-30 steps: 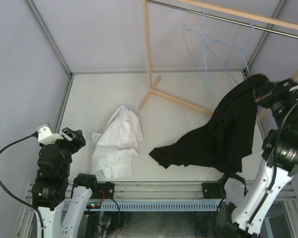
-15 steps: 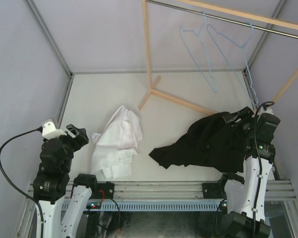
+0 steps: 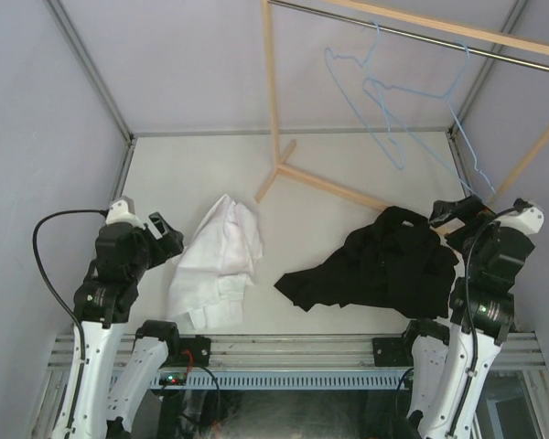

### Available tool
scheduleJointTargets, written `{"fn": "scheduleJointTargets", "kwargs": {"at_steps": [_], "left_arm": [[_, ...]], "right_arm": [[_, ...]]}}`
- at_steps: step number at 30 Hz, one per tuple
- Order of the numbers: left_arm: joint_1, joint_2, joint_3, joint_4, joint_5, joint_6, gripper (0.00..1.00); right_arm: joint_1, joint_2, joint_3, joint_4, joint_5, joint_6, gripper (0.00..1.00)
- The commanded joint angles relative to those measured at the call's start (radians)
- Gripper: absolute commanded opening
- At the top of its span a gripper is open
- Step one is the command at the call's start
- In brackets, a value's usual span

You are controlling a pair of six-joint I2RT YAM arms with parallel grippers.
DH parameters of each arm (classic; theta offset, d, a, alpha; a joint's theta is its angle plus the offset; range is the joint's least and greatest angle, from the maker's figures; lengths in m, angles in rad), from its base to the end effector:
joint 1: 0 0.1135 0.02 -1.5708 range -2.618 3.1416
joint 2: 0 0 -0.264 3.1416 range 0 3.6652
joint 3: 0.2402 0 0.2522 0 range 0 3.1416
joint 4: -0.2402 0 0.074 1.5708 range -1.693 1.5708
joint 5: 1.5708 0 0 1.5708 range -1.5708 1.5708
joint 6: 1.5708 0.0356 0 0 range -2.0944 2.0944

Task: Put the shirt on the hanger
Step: Place the shirt at the center of the board, then adjust the shirt at the center of the board.

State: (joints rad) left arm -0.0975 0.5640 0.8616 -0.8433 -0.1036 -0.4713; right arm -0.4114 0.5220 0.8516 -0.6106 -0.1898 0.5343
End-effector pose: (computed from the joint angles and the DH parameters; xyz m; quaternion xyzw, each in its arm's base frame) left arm 0.1069 -0.0068 0.3270 -0.1867 0.8505 -0.0941 0.4827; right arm 0.1019 -0.0371 0.3510 0.3116 0.7342 0.1123 0.5926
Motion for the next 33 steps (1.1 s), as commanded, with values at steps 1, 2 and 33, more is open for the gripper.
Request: {"fn": "scheduleJointTargets", "kwargs": {"at_steps": [1, 2, 33], "left_arm": [[0.002, 0.033, -0.036, 0.053, 0.02, -0.048, 0.85], [0.0, 0.045, -0.039, 0.052, 0.009, -0.057, 0.85], [0.0, 0.527, -0.231, 0.41, -0.307, -0.329, 0.78]], "right_arm": [[0.005, -0.033, 0.104, -0.069, 0.06, -0.104, 1.0], [0.014, -0.033, 0.125, -0.083, 0.069, -0.119, 1.0], [0.137, -0.095, -0.019, -0.11, -0.429, -0.147, 0.94]]}}
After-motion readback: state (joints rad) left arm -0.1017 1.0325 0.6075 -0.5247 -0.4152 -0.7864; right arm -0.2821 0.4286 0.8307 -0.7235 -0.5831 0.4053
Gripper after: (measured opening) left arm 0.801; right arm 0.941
